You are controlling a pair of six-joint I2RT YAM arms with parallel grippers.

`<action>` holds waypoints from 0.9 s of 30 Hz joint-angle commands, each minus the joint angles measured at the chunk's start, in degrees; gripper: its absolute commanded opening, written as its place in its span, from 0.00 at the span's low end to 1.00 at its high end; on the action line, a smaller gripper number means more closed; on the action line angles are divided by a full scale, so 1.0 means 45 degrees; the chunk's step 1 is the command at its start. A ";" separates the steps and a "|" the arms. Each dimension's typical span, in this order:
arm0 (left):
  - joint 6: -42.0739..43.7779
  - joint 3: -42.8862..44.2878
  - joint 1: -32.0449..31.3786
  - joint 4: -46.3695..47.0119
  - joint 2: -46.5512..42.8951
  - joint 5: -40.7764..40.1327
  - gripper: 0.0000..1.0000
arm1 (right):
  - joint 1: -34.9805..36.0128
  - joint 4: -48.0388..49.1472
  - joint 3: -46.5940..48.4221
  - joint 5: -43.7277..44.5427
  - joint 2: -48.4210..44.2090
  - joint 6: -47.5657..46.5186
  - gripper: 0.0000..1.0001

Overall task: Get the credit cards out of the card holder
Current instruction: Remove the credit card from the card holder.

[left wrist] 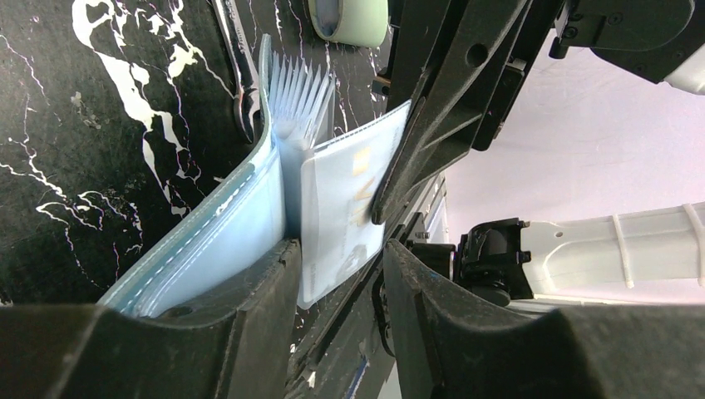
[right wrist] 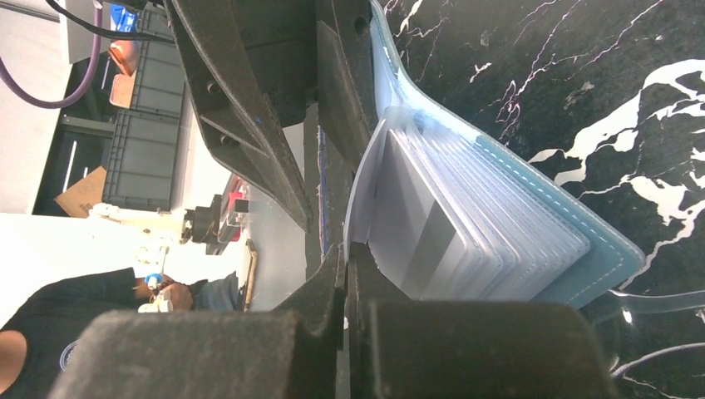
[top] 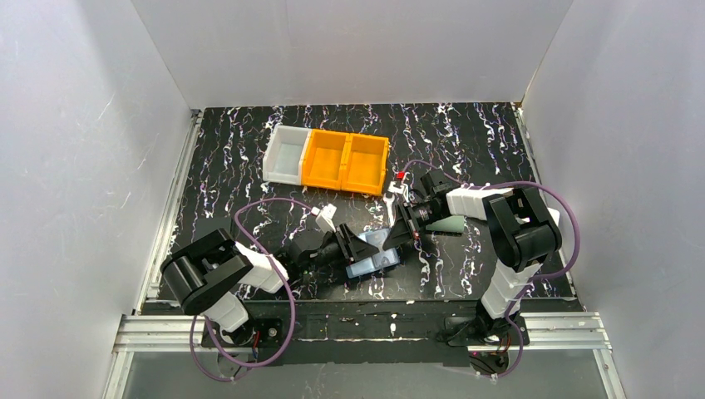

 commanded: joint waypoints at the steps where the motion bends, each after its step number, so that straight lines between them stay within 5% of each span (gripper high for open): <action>1: -0.0005 0.0053 -0.0042 0.0634 -0.0105 -0.0172 0.39 | 0.0170 0.0406 0.0067 -0.2216 -0.0129 0.0436 0.01; 15: -0.0324 -0.0217 -0.0033 0.2213 -0.0041 -0.0034 0.23 | 0.0038 0.0771 -0.0028 -0.1049 0.0082 0.0860 0.01; 20: -0.0373 -0.0252 -0.0036 0.2391 -0.0049 0.0001 0.02 | 0.0041 0.0863 -0.0069 -0.0914 0.0162 0.0967 0.01; 22: -0.0363 -0.0269 -0.0030 0.2445 -0.0072 0.0015 0.03 | 0.0025 0.0866 -0.0051 -0.0838 0.0162 0.0952 0.01; 27: -0.0381 -0.0290 -0.0042 0.2518 -0.0038 0.0013 0.26 | 0.0022 0.0832 -0.0050 -0.0743 0.0201 0.0964 0.01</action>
